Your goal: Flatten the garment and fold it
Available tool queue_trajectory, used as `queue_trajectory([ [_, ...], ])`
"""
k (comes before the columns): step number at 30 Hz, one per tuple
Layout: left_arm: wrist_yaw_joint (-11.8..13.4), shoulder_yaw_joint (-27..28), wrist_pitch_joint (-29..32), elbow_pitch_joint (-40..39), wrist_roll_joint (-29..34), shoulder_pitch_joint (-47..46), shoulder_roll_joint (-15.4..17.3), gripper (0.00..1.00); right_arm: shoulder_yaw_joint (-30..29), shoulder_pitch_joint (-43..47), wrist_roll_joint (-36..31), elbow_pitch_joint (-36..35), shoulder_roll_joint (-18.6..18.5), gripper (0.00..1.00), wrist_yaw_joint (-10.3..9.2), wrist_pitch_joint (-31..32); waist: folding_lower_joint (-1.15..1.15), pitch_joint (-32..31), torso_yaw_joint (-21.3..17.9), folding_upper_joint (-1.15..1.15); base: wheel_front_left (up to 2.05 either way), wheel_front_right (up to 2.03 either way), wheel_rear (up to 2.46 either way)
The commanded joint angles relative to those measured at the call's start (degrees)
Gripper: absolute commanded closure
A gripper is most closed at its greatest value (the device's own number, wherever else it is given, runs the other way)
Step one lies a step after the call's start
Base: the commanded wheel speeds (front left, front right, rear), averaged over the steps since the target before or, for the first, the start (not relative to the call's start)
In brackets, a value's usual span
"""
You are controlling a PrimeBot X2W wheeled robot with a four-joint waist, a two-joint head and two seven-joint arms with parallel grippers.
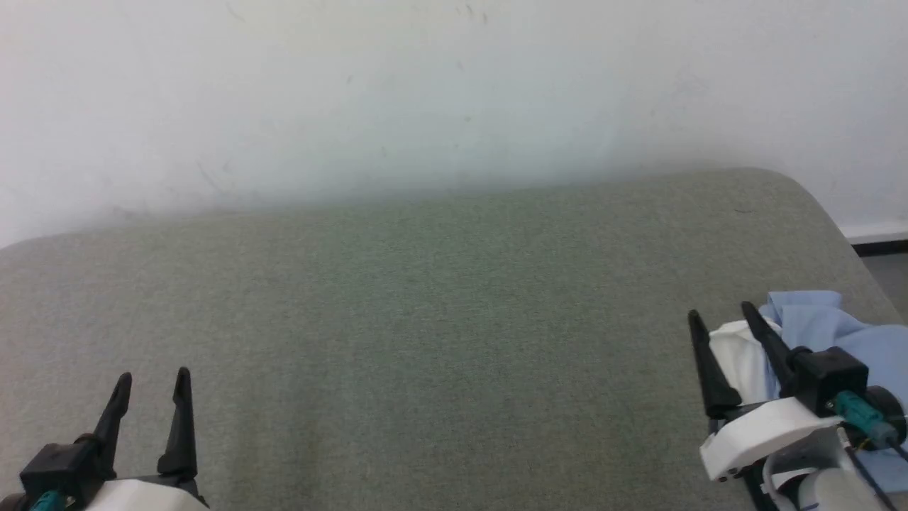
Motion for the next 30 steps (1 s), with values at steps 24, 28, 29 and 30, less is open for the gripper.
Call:
queue_trajectory([
  [24, -6.6, 4.6, 0.2, 3.8, 5.0, 3.8, -5.0, 1.00, 2.3, 9.3, -1.3, -7.9, 3.3, 1.00, -0.01, 1.6, 0.01, -1.6, 2.1, 0.00, 0.00, 0.00, 0.00],
  [28, -6.5, 4.4, 0.7, 3.5, 5.6, 3.5, -5.4, 1.00, 2.2, 9.1, -1.5, -8.0, 3.3, 1.00, -0.01, 1.8, 0.01, -1.5, 2.2, 0.00, 0.00, 0.00, 0.00],
  [29, -6.5, 4.4, 0.8, 3.5, 5.7, 3.4, -5.5, 1.00, 2.2, 9.0, -1.5, -8.0, 3.3, 1.00, -0.01, 1.8, 0.01, -1.4, 2.2, 0.00, 0.00, 0.00, 0.00],
  [30, -6.4, 4.4, 0.9, 3.4, 5.9, 3.3, -5.6, 1.00, 2.2, 9.0, -1.6, -8.0, 3.3, 1.00, -0.01, 1.9, 0.01, -1.4, 2.2, 0.00, 0.00, 0.00, 0.00],
])
